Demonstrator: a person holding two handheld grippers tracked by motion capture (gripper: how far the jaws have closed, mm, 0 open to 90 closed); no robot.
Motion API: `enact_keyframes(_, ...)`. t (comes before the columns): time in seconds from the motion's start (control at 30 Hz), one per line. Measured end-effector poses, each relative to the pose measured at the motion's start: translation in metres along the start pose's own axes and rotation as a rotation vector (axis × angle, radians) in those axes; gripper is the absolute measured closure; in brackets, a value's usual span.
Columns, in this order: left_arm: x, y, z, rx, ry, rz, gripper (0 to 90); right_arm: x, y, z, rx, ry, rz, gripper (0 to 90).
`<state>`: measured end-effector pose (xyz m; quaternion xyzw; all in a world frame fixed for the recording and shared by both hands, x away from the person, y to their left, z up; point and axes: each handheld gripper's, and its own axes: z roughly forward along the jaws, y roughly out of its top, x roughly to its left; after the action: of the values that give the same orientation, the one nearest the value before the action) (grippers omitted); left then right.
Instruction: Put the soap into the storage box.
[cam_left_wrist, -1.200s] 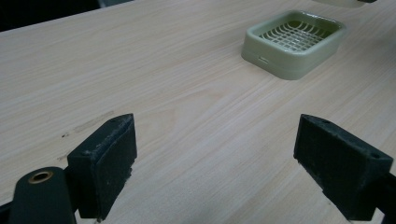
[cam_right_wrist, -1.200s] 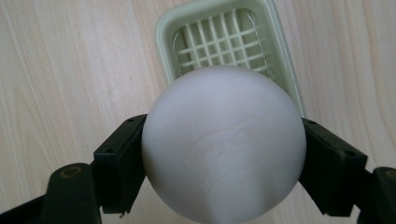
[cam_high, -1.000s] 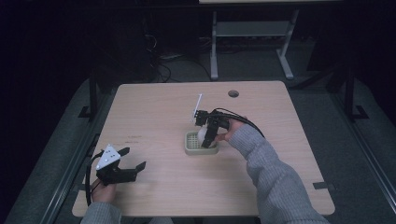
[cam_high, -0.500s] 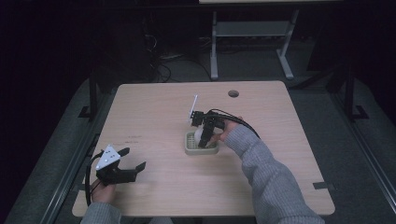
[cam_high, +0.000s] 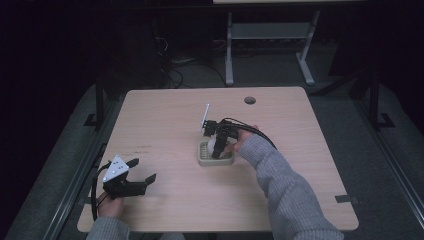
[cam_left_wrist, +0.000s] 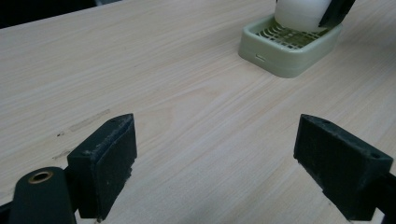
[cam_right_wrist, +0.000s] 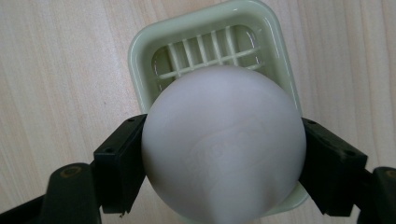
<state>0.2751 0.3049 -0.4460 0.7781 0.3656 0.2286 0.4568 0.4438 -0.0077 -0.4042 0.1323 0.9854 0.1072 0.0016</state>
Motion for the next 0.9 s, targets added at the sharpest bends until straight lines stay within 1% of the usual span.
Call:
enact_keyframes(0.2,0.0000,0.0000,0.0000,-0.001,0.000,0.000,12.8,-0.0006,0.0011,0.0031,0.006,-0.006,-0.002,23.0)
enact_keyframes(0.33,-0.0001,0.0000,0.0000,-0.001,-0.001,0.000,12.8,-0.0004,0.0021,0.0042,0.005,-0.012,-0.012,23.0)
enact_keyframes(0.9,0.0002,0.0001,-0.0002,-0.002,0.000,-0.001,12.8,-0.0005,0.0053,0.0089,0.014,-0.009,-0.020,23.0)
